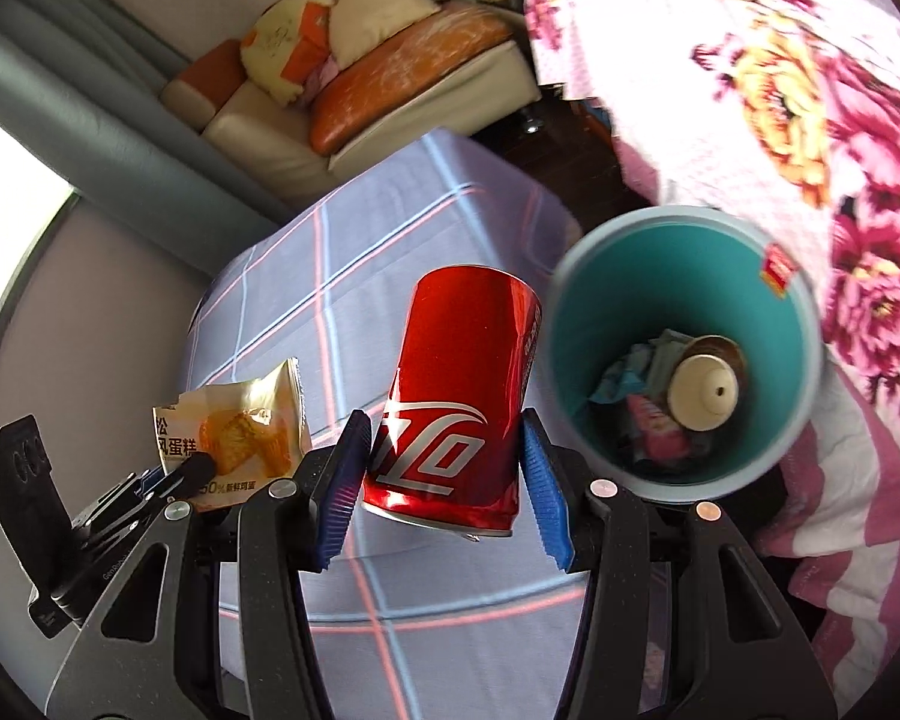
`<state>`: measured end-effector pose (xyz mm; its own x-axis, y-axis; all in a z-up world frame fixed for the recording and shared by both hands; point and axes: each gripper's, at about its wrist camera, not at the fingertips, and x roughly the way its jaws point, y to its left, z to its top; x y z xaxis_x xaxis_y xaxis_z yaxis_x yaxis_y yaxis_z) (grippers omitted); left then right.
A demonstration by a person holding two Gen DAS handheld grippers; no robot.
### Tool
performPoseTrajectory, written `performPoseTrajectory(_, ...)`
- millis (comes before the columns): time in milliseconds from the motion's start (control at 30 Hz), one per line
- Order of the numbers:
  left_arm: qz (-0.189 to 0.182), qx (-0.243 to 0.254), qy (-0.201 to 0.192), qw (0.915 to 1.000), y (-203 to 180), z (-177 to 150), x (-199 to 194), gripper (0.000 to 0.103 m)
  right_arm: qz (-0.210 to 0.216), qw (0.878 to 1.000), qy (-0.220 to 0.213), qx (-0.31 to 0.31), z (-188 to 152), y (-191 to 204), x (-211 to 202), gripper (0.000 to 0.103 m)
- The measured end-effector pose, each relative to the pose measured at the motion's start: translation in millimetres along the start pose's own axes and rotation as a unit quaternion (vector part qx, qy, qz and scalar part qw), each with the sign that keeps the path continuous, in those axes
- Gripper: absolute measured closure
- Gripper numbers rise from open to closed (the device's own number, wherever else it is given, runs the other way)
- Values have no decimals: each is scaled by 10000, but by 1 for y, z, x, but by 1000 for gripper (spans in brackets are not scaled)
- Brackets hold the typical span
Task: Collect trash
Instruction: 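Carry the snack bag over the bin and open the left tool while the right tool carries the can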
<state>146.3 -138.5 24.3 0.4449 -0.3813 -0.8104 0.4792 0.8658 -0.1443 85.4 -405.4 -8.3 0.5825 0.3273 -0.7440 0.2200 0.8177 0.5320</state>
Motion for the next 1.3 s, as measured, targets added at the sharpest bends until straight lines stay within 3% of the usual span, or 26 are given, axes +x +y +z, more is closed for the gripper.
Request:
performPoseTrajectory(267, -104, 425, 76, 9990, -61, 23, 26, 76, -186, 9987, -285, 377, 3, -61, -28, 55)
performPoseTrajectory(633, -354, 713, 298, 9964, -118, 47, 78, 76, -588, 9955, -511, 538, 21, -102, -46, 55)
performPoseTrajectory(733, -395, 716, 348, 9960, -125, 51, 88, 67, -644, 9951, -473, 584, 24, -108, -45, 55)
performPoseTrajectory(767, -395, 702, 350, 9961, -126, 52, 90, 59, -665, 9950, -463, 586, 25, -110, -44, 55)
performPoseTrajectory(867, -529, 701, 374, 9954, -128, 52, 92, 57, -689, 9949, -444, 592, 28, -112, -41, 55)
performPoseTrajectory(1067, -476, 764, 305, 9955, -128, 50, 91, 33, -749, 9948, -378, 582, 32, -113, -33, 55)
performPoseTrajectory(1133, -474, 750, 286, 9956, -125, 48, 89, 31, -774, 9948, -349, 566, 33, -111, -31, 55)
performPoseTrajectory(1200, -479, 718, 303, 9958, -120, 45, 88, 17, -800, 9948, -322, 547, 34, -109, -28, 55)
performPoseTrajectory(1300, -443, 649, 268, 9965, -112, 39, 85, 11, -825, 9949, -285, 498, 37, -105, -24, 55)
